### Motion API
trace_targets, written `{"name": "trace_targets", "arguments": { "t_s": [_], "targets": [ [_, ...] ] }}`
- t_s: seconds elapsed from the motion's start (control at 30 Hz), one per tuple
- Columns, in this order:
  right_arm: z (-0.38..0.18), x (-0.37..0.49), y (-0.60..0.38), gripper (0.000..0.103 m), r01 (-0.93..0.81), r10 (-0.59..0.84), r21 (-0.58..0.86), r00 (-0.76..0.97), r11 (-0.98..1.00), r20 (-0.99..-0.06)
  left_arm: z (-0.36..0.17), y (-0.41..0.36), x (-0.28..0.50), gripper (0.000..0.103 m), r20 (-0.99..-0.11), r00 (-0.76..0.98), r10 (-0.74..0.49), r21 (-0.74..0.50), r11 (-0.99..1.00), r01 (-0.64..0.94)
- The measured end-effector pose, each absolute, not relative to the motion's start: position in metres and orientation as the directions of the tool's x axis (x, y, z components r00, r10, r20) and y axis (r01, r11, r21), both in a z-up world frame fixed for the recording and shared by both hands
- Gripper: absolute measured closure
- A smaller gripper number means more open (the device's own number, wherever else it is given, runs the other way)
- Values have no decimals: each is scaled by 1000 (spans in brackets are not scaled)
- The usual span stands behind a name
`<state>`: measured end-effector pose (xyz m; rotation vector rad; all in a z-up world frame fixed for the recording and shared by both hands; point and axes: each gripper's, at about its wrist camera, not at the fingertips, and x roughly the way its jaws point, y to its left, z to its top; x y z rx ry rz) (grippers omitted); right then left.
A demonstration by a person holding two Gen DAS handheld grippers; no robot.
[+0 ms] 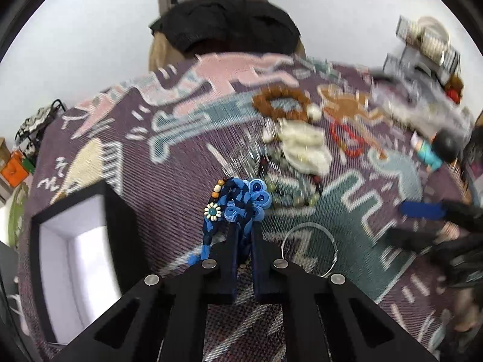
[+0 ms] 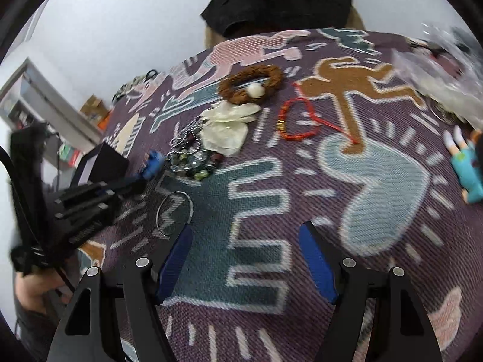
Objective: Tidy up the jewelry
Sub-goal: 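Grasp the blue braided bracelet with the left gripper, then drop the blue bracelet into the black box while the right gripper grasps the silver hoop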
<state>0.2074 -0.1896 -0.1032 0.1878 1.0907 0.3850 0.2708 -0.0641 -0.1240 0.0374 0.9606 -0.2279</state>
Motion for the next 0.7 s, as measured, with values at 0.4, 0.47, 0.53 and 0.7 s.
{"name": "trace_targets", "arguments": {
  "t_s": [0.4, 0.47, 0.53, 0.7],
  "targets": [
    [-110, 218, -128, 29, -382, 339, 201, 341, 902, -877, -65, -23, 251, 96, -712, 660, -239, -163, 971, 175],
    [-113, 219, -116, 29, -415, 330, 180, 326, 892, -886, -60, -17, 246, 96, -700, 671, -244, -173, 970, 172],
    [-116, 220, -104, 29, -439, 316, 157, 316, 884, -895, -56, -11, 242, 96, -691, 682, -241, -171, 971, 169],
    [-119, 220, -84, 28, -483, 260, 74, 330, 873, -907, -51, 13, 232, 96, -682, 697, -221, -175, 975, 139]
  ]
}}
